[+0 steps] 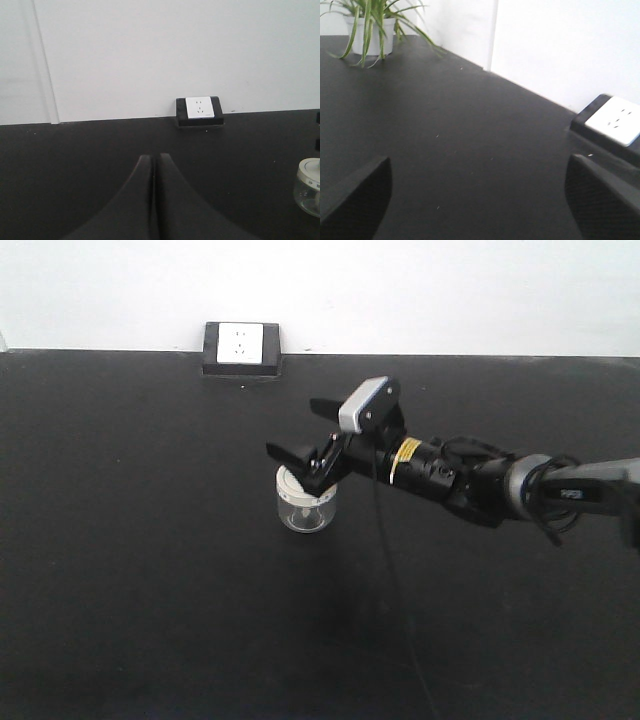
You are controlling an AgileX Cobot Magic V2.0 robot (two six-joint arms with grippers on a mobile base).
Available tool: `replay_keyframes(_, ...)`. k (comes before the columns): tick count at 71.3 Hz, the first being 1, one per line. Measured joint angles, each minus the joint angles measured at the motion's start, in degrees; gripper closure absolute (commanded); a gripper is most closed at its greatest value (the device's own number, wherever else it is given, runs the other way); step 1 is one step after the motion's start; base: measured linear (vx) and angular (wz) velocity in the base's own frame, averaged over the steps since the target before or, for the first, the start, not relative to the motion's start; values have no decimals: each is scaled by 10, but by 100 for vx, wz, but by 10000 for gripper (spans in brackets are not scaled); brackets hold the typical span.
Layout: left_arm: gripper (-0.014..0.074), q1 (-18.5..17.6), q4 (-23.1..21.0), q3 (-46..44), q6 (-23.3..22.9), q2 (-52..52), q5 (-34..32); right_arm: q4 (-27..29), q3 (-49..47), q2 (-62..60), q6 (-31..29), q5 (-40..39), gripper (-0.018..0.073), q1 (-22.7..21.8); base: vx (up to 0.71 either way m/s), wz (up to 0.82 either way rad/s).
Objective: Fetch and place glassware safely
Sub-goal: 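Open the right gripper and lift it away from the jar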
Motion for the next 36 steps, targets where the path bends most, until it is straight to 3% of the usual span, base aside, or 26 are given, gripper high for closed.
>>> replay_keyframes(23, 603, 0, 0, 0, 0, 0, 0, -63, 0, -149, 134, 202, 137, 0, 0, 0)
replay_keyframes(29, 603, 0, 0, 0, 0, 0, 0, -82, 6, -192, 171, 261, 244, 0, 0, 0)
replay_keyframes(36, 603, 0, 0, 0, 0, 0, 0, -85, 30, -243, 200, 317, 428, 0, 0, 0)
